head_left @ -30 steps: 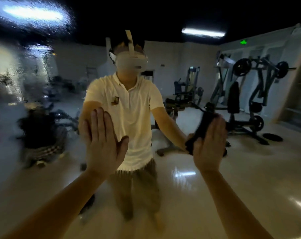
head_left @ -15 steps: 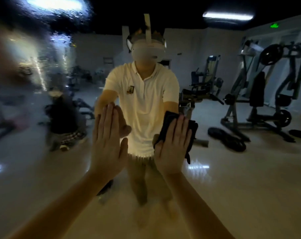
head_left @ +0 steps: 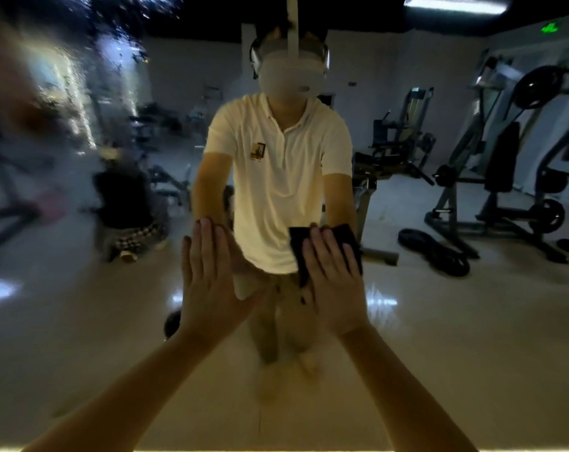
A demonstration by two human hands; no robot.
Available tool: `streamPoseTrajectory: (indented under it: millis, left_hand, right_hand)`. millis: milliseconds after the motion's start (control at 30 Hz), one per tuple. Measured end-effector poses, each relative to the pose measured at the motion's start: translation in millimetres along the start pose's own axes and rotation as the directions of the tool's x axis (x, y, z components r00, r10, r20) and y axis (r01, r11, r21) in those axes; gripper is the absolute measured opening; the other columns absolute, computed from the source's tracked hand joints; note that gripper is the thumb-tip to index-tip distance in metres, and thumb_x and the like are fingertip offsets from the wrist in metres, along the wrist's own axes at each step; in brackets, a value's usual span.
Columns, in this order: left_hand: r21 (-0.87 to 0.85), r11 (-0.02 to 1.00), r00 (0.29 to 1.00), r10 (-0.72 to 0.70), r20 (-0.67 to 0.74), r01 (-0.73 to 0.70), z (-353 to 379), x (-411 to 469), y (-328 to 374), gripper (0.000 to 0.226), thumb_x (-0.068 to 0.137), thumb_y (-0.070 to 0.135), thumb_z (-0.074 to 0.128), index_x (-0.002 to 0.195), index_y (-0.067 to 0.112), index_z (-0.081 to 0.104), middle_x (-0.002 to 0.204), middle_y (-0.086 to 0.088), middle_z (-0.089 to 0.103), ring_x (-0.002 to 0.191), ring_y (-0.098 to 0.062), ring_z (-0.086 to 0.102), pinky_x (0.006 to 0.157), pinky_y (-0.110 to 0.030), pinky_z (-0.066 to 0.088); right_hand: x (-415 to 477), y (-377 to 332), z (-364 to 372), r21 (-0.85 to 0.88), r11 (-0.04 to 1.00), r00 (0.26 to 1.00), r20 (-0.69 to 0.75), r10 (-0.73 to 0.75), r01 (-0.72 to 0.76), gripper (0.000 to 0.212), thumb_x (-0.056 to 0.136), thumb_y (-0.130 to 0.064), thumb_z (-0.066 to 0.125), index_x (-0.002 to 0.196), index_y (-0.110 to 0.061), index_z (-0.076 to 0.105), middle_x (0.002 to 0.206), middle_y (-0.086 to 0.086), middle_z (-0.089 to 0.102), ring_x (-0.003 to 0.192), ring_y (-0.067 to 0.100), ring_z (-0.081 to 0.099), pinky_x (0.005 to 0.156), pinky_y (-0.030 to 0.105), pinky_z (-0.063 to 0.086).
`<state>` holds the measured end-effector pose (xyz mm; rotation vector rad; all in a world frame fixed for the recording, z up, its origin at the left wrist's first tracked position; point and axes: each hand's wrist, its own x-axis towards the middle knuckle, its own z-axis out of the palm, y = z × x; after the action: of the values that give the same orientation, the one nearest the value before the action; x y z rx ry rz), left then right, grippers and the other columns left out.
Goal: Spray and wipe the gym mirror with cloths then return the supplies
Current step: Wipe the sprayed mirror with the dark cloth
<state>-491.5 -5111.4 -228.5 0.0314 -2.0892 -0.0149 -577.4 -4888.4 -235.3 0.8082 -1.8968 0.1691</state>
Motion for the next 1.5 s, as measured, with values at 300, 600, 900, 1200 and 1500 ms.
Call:
streamPoseTrajectory:
  millis: [300,600,900,1200,1500]
  left_hand:
    - [0.106,0.993,0.997,-0.061,0.050,0.055,14.1,-4.3,-0.1,0.144,0.070,0.091,0.067,0.156,-0.016,0.022,0.167,-0.035,0.012,0.158,-0.046,0.009,0.125,-0.065,0.018]
    - [0.090,0.996,0.999,-0.016,0.036,0.013,-1.3,-27.7,-6.2,0.135,0.069,0.070,0.084,0.159,-0.010,0.023,0.170,-0.027,0.013,0.159,-0.040,0.012,0.123,-0.063,0.024]
    - [0.063,0.998,0.995,0.007,0.101,-0.013,28.8,-77.1,19.0,0.133,0.074,0.063,0.084,0.163,-0.003,0.011,0.171,-0.027,0.007,0.159,-0.042,0.009,0.126,-0.061,0.020]
    - [0.140,0.990,0.994,-0.017,0.104,0.002,40.0,-70.6,25.6,0.152,0.063,0.086,0.074,0.160,-0.011,0.009,0.169,-0.033,0.004,0.159,-0.045,0.004,0.128,-0.057,0.015]
    - [-0.022,0.999,0.999,0.030,0.010,-0.030,7.8,-64.6,1.3,0.097,0.089,0.043,0.072,0.162,-0.001,0.024,0.169,-0.023,0.021,0.155,-0.041,0.024,0.125,-0.057,0.024]
  right_hand:
    - [-86.2,98.4,-30.0,-0.090,0.818,0.823,-0.030,0.568,-0.568,0.066,0.106,-0.027,0.036,0.160,0.007,0.017,0.168,0.026,0.011,0.156,0.044,0.015,0.122,0.063,0.025]
    - [-54.3,-32.2,22.8,0.059,0.940,0.939,-0.051,0.339,-0.336,0.079,0.099,-0.015,0.056,0.163,-0.005,0.012,0.170,0.019,0.014,0.159,0.035,0.007,0.128,0.054,0.011]
    - [-69.9,-38.0,36.6,0.008,0.975,0.972,0.079,-0.222,0.222,0.063,0.102,-0.023,0.058,0.159,-0.009,0.037,0.169,0.012,0.025,0.158,0.027,0.019,0.130,0.044,0.010]
    - [-149.2,74.2,10.4,-0.013,0.925,0.925,-0.002,0.381,-0.381,0.069,0.096,-0.018,0.049,0.159,-0.002,0.026,0.168,0.023,0.019,0.158,0.037,0.013,0.126,0.057,0.019]
    - [-59.5,-2.3,17.5,0.044,0.955,0.953,-0.055,0.297,-0.295,0.069,0.101,-0.028,0.042,0.161,-0.004,0.020,0.169,0.021,0.014,0.158,0.038,0.011,0.128,0.055,0.010]
